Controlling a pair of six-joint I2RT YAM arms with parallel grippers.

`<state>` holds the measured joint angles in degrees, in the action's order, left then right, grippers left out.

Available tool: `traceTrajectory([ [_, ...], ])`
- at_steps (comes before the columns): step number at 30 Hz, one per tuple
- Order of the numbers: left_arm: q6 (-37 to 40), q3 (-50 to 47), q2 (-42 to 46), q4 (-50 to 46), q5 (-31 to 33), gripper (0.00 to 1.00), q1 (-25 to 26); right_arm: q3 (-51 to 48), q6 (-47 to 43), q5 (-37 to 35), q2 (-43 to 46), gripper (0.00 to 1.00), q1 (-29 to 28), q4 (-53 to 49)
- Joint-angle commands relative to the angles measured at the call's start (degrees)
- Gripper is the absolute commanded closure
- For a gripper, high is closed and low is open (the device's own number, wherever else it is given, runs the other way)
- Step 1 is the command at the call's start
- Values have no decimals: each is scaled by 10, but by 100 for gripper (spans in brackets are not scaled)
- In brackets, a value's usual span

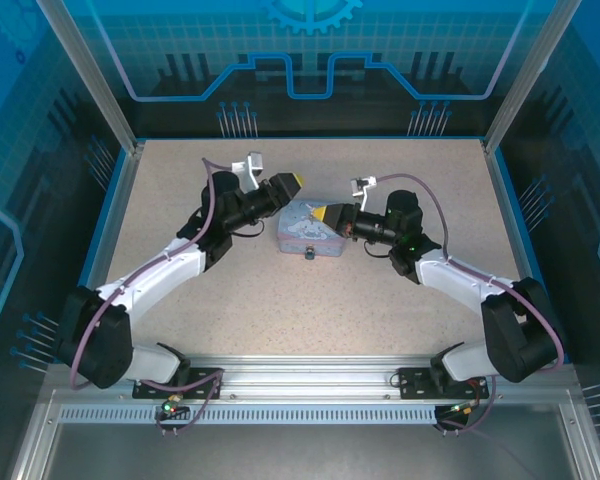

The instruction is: Unlock a padlock with a key

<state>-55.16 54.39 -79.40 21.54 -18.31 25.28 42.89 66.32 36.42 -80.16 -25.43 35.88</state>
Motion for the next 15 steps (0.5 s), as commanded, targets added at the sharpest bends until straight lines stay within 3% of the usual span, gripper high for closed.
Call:
traceTrajectory([
  [1, 21, 16, -20, -19, -69, 59, -2, 11, -14, 30, 15, 100, 6, -7],
  [15, -24, -21, -44, 71, -90, 74, 7, 17, 33, 29, -9, 100, 6, 46],
])
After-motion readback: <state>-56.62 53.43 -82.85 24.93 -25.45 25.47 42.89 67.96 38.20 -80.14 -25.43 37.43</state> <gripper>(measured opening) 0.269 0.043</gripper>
